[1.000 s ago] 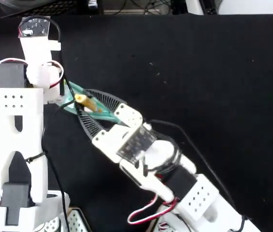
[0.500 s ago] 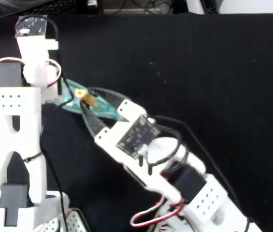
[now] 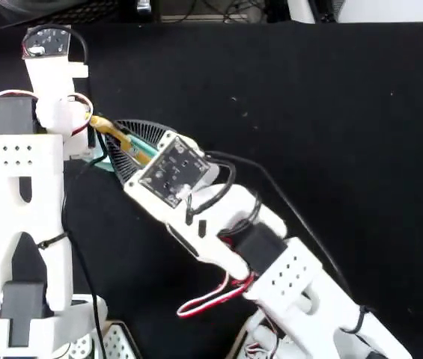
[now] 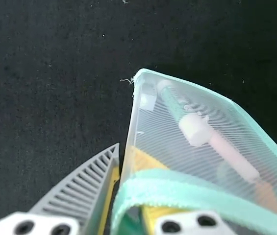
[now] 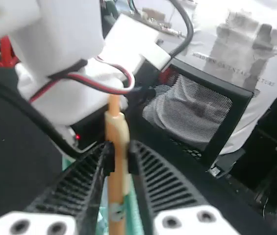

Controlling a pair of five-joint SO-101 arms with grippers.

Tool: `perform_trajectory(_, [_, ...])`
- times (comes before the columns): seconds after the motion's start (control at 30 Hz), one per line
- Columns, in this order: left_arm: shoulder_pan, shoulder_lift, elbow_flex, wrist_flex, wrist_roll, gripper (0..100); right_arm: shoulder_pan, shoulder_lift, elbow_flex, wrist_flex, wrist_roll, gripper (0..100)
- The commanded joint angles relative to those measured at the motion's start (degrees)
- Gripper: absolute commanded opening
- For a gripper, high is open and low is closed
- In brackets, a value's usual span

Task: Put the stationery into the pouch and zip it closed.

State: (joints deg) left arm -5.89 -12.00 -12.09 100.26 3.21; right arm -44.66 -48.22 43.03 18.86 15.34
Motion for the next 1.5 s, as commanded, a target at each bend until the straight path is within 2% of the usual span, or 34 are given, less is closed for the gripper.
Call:
perform_trajectory(0.0, [-0.22, -0.09, 0.13, 0.35, 0.09, 3, 0.09, -1.98, -4.88, -1.05, -0.53, 1.1])
perform_trajectory(0.07, [-0.22, -0.09, 0.13, 0.35, 0.09, 3, 0.09, -4.26, -3.47, -1.23, -0.88, 1.2])
perform_trajectory(0.2, [-0.22, -0.09, 0.13, 0.35, 0.09, 3, 1.41, -9.8, 5.05, -1.76, -7.38, 1.2])
perform_trajectory(0.4, [-0.22, -0.09, 0.13, 0.35, 0.09, 3, 3.78, -18.07, 18.42, -11.43, -8.79, 1.5])
perform_trajectory(0.47, [-0.22, -0.09, 0.13, 0.35, 0.09, 3, 2.11, -17.54, 15.78, -5.98, -6.33, 4.6])
perform_trajectory(0.57, [-0.22, 0.0, 0.13, 0.35, 0.09, 3, -0.53, -12.35, 7.16, 5.36, -5.45, 18.5])
perform_trajectory(0.63, [-0.04, 0.09, 0.04, 0.35, 0.09, 3, -1.05, -7.16, 1.71, 8.7, -5.45, 22.4])
perform_trajectory(0.83, [-1.89, 0.09, -0.31, 0.35, 0.18, 3, -1.49, 4.0, -6.81, 9.41, -5.01, 15.8])
perform_trajectory(1.1, [-2.42, 0.35, -0.31, 0.26, 0.18, 3, -1.23, 7.16, -9.45, 9.14, -4.84, 16.8])
perform_trajectory(1.23, [-2.59, 0.35, 0.04, 0.26, 0.09, 3, -1.23, 9.01, -11.21, 9.14, -0.53, 16.0])
perform_trajectory(1.37, [-2.33, 0.35, 0.13, 0.26, 0.09, 3, -1.23, 8.4, -12.62, 9.14, 0.79, 0.5])
perform_trajectory(1.47, [-2.42, 0.35, 0.13, 0.26, 0.09, 3, -1.23, 4.97, -11.38, 9.14, 0.35, 1.1])
